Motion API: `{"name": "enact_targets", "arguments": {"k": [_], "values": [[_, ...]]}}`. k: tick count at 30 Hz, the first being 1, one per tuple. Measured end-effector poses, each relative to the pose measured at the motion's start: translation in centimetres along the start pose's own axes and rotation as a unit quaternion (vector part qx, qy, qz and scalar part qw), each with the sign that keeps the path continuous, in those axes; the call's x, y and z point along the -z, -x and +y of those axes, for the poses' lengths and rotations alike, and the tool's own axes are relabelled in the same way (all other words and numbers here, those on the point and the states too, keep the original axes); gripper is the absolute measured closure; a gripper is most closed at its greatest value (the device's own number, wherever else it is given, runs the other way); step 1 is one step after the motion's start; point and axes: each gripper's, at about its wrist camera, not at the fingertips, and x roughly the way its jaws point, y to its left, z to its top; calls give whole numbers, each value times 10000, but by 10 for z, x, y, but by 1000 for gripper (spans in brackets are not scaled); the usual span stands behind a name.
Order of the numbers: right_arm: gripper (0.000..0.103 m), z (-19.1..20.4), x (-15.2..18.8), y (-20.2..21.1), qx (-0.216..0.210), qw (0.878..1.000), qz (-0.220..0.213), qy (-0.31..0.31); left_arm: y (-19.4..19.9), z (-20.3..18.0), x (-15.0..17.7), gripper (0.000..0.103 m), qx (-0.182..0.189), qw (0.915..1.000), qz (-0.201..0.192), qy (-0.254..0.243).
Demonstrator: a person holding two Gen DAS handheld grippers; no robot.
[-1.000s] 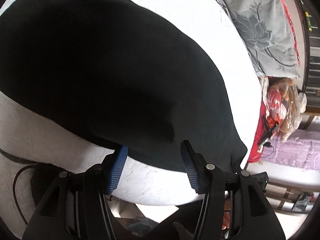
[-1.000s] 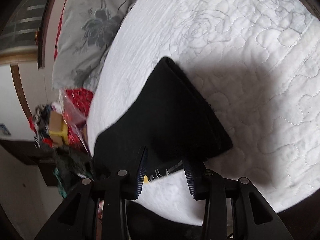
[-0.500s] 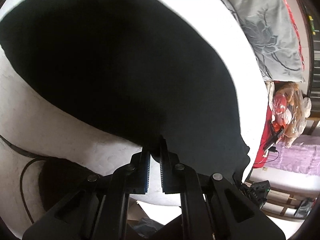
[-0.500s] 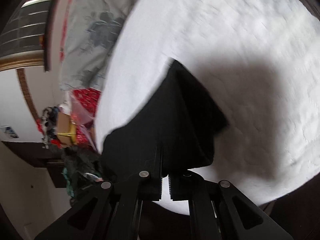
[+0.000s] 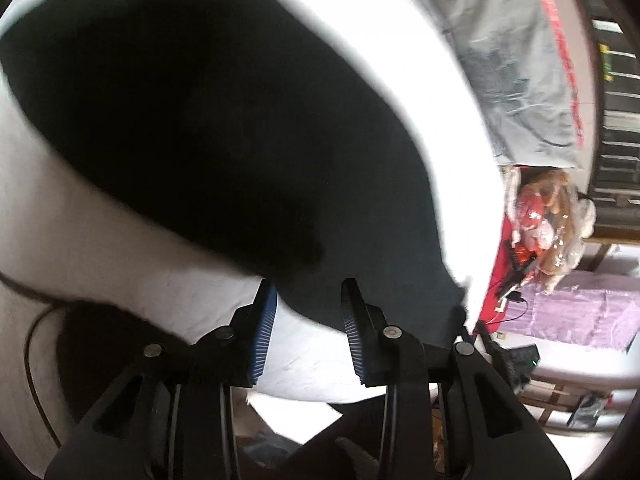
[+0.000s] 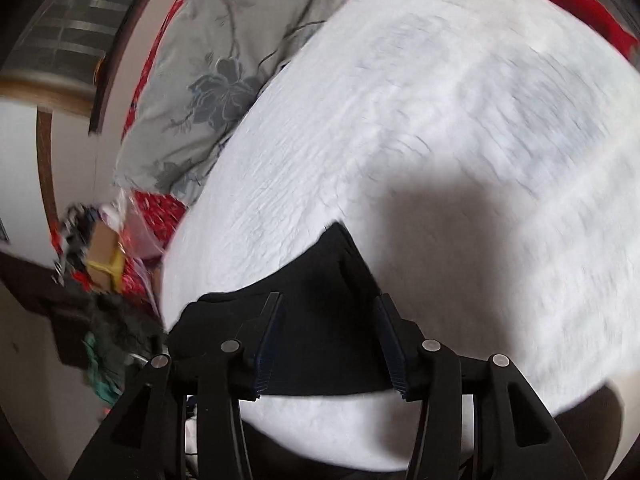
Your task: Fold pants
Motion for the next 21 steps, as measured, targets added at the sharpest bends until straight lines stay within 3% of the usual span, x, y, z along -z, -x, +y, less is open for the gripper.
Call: {"name": "enact_targets", "arguments": {"k": [3, 8, 13, 17, 19, 21], "values": [[54, 11, -4, -15, 160, 9994, 136, 281, 15, -27, -19, 71, 146, 9995, -158, -235], [54, 23, -3, -31, 311, 9975, 225, 596, -6, -81, -57, 68, 14, 9984, 74, -555], [54, 20, -2, -30, 303, 9970, 293, 654, -43, -114, -77, 68, -567, 9941, 329, -868], [54, 17, -3, -31, 243, 9966, 411, 676, -68, -129, -77, 68, -1234, 9792, 637, -1478], [54, 17, -3, -32, 245, 9959, 453, 748, -77, -134, -73, 67, -1601, 9667, 798, -1829], [55, 18, -4, -34, 277, 9952, 460, 814, -84, -135, -72, 67, -1854, 9605, 835, -1902]]}}
